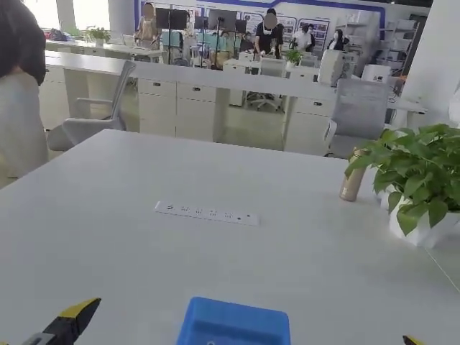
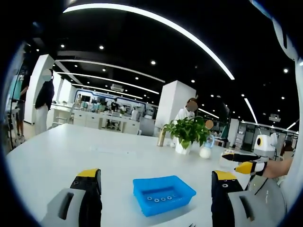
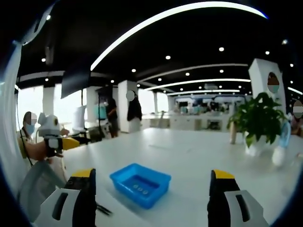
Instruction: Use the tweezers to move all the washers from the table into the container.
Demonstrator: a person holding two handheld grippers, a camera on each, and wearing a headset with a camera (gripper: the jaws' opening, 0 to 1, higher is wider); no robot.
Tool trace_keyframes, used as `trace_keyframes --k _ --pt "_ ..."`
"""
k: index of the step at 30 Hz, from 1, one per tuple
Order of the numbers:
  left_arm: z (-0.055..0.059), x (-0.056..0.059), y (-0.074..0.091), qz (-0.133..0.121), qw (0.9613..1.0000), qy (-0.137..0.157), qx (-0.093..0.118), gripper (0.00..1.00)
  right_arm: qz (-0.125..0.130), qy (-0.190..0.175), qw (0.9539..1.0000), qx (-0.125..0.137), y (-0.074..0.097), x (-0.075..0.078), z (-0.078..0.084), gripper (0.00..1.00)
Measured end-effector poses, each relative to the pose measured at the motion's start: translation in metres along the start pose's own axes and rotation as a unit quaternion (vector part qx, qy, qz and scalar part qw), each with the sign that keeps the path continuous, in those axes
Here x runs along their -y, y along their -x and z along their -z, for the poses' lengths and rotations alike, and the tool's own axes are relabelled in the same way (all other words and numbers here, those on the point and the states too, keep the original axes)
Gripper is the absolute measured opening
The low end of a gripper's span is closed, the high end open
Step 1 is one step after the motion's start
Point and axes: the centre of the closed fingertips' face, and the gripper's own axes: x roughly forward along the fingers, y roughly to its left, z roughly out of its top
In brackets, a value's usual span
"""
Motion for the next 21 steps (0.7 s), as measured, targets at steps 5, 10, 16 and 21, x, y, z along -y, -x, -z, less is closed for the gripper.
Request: trace_keyframes --k 5,10,16,21 --pt "0.003 0.002 -0.002 0.004 0.9999 -0.011 -0.007 0.99 0.015 -0.019 0.9997 -0.004 0.0 0.008 0.003 0.99" --pt "0.003 0.004 -0.001 0.006 0.9998 -0.019 -0.009 0.99 0.025 -0.028 0.9993 -0.003 0.001 0.013 0.003 0.99" --pt "0.0 0.0 0.001 -0.001 1.0 -0.007 0.002 0.99 0.043 -0.021 0.9988 -0.001 0.003 0.02 0.002 0.99" --pt "-0.002 -0.002 0.002 -0.005 1.0 0.0 0.008 0.99 0.043 -0.022 0.9988 -0.002 0.003 0.02 0.004 0.99"
